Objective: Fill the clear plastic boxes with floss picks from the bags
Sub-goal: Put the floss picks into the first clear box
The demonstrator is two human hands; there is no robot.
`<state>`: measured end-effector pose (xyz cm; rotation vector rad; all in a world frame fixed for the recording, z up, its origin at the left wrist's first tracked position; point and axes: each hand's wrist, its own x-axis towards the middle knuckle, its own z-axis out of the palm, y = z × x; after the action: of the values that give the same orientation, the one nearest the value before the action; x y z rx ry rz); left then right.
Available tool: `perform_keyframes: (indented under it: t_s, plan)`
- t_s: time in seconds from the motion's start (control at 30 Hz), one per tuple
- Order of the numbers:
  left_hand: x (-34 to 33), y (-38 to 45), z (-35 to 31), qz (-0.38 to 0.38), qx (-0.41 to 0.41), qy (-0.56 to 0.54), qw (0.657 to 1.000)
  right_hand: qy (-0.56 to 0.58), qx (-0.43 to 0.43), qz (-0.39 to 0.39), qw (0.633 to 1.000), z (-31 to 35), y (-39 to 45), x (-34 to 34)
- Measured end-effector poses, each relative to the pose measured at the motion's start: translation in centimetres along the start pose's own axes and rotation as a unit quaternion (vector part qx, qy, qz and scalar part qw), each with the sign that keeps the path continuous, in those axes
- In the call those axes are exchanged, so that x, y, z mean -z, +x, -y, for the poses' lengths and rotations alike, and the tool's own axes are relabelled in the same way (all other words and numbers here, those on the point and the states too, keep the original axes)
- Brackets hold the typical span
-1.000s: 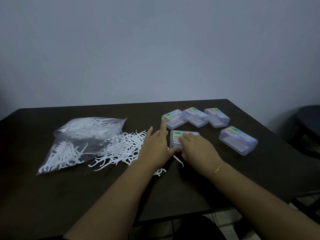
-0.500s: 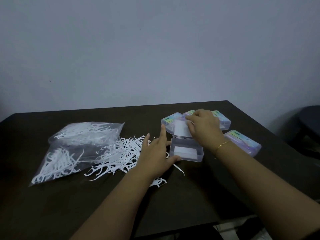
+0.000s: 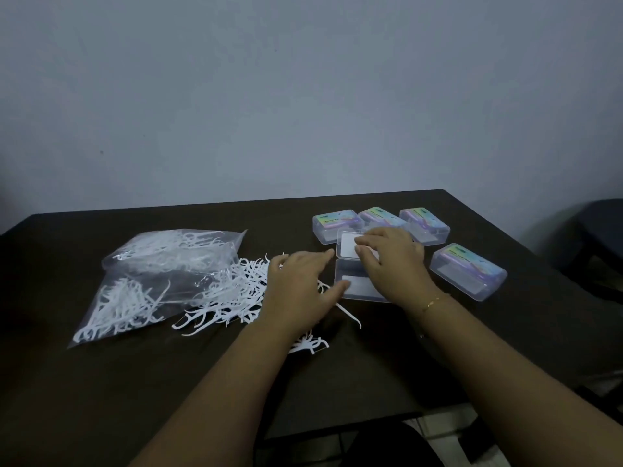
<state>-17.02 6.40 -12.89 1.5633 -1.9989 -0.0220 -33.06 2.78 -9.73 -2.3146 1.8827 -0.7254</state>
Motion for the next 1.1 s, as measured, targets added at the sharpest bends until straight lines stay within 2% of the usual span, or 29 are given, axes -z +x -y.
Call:
perform_keyframes:
  t_s: [0.13, 0.23, 0.33, 0.4, 0.57, 0.83, 1.1]
  plan:
    - [1.0, -0.9, 0.5, -0.099, 0.010, -0.061, 0.993, 0.023, 0.015, -0.026, 0.999, 0.7, -3.0, -0.1]
    - [1.8, -2.2, 1.0, -0.117, 0.041, -0.081, 0.989, 0.080, 0.004, 0.032, 0.996, 1.1, -5.0, -0.8]
    - [2.7, -3.9, 1.4, -0.100, 0.072, -0.080, 0.989, 0.051, 0.003, 0.095, 0.994, 1.2, -6.4, -1.6]
    - [3.3, -5.0, 1.5, -0.080, 0.083, -0.086, 0.990, 0.026, 0.010, 0.097, 0.995, 1.3, -6.8, -1.7]
    - [4.1, -7.5, 1.6, -0.041, 0.073, -0.075, 0.994, 0.051, 0.002, 0.123, 0.991, 2.3, -6.9, -1.2]
    - [4.3, -9.8, 2.0, 0.013, 0.084, 0.020, 0.996, 0.066, -0.022, 0.164, 0.984, 2.7, -6.8, -0.9]
    - [4.0, -9.5, 1.8, 0.033, 0.100, 0.024, 0.994, -0.033, -0.112, 0.123, 0.986, 4.8, -5.1, -3.6]
